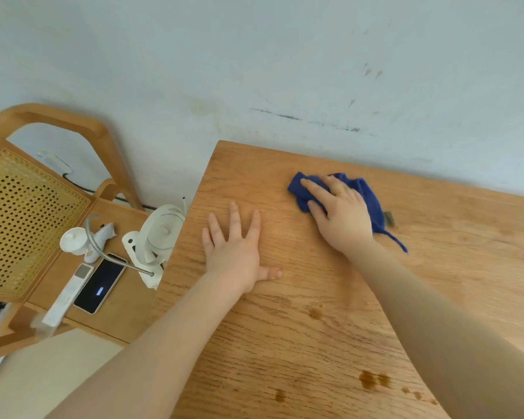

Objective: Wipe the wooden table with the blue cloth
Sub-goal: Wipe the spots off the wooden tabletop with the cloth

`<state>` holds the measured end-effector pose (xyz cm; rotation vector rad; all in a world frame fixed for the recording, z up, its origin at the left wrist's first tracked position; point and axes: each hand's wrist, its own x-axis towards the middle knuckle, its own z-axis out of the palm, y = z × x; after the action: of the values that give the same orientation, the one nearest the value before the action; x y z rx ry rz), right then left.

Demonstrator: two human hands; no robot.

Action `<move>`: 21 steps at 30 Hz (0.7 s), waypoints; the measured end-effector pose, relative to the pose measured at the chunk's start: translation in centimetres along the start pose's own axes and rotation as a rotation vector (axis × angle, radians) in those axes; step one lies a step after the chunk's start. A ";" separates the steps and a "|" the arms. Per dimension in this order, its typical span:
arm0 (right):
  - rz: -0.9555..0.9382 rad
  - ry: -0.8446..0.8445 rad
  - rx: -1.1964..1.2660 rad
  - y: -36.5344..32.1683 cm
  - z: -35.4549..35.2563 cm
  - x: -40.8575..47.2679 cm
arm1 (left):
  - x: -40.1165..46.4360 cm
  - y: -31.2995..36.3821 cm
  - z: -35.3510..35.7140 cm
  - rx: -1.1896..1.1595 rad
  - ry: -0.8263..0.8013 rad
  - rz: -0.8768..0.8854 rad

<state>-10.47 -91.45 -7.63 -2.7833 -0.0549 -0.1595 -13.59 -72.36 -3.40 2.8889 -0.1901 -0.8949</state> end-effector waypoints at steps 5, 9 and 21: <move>-0.145 -0.103 -0.017 1.3 -1.2 -1.6 | 0.2 -0.1 -0.3 0.143 0.058 0.255; -0.054 -0.001 -0.041 3.8 -1.1 2.8 | 0.6 -0.3 -0.1 0.151 0.001 0.276; -0.180 -0.139 0.017 2.6 -2.1 -3.2 | 0.2 0.5 -1.2 0.093 -0.043 0.232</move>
<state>-13.72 -94.67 -6.89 -2.7655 -0.3403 -0.0094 -12.82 -72.80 -2.47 2.8527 -0.5722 -0.9280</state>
